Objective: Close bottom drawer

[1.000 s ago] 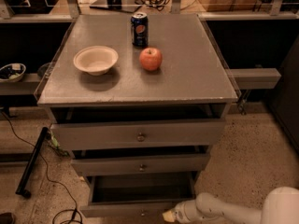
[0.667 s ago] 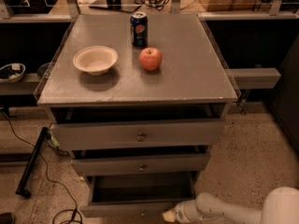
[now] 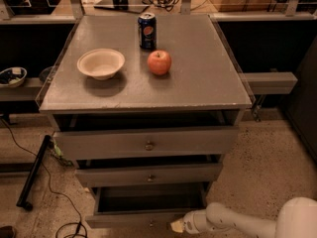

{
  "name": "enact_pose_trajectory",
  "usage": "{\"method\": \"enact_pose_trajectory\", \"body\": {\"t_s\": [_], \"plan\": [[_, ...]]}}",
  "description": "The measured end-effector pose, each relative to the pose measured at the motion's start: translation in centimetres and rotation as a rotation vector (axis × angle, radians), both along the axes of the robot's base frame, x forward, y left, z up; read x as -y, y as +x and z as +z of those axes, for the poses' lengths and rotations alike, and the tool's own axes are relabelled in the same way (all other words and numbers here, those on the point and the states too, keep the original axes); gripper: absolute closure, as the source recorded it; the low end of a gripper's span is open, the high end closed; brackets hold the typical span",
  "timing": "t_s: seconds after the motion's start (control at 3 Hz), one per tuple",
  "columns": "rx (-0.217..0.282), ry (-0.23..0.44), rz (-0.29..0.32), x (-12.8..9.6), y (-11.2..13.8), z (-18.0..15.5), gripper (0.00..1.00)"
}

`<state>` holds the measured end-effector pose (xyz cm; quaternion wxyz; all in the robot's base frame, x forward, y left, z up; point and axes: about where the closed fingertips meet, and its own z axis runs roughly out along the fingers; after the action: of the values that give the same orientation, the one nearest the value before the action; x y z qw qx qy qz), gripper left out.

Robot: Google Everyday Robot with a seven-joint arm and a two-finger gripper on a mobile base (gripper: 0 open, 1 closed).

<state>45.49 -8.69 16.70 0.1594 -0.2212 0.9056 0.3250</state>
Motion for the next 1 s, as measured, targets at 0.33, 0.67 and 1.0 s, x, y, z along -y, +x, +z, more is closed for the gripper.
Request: {"method": "enact_pose_trajectory", "body": {"t_s": [0.33, 0.67, 1.0], "plan": [[0.025, 0.008, -0.026, -0.15, 0.71, 0.43, 1.00], [0.025, 0.008, -0.026, -0.15, 0.70, 0.43, 1.00], [0.004, 0.008, -0.035, -0.22, 0.23, -0.03, 1.00]]}}
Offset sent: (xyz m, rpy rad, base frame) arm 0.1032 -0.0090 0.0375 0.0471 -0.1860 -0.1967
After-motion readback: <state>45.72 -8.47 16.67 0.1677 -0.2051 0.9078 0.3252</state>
